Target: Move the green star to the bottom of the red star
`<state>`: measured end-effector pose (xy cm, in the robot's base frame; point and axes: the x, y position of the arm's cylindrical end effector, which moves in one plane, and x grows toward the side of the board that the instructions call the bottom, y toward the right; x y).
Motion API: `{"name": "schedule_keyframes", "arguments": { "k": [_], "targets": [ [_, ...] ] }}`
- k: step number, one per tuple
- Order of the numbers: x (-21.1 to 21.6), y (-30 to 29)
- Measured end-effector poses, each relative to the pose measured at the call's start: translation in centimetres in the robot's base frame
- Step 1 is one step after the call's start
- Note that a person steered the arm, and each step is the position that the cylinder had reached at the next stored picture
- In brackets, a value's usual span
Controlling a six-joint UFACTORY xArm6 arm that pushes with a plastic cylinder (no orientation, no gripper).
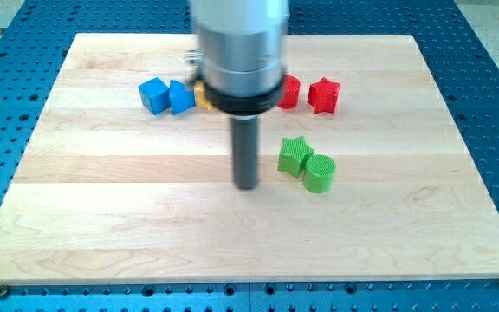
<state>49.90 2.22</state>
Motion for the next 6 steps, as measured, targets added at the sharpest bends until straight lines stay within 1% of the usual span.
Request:
{"name": "schedule_keyframes", "arguments": {
  "k": [1, 2, 4, 5, 6],
  "targets": [
    [0.0, 3.3],
    [0.0, 3.9],
    [-0.5, 2.5],
    [-2.5, 5.5],
    [-3.7, 9.9]
  ]
}}
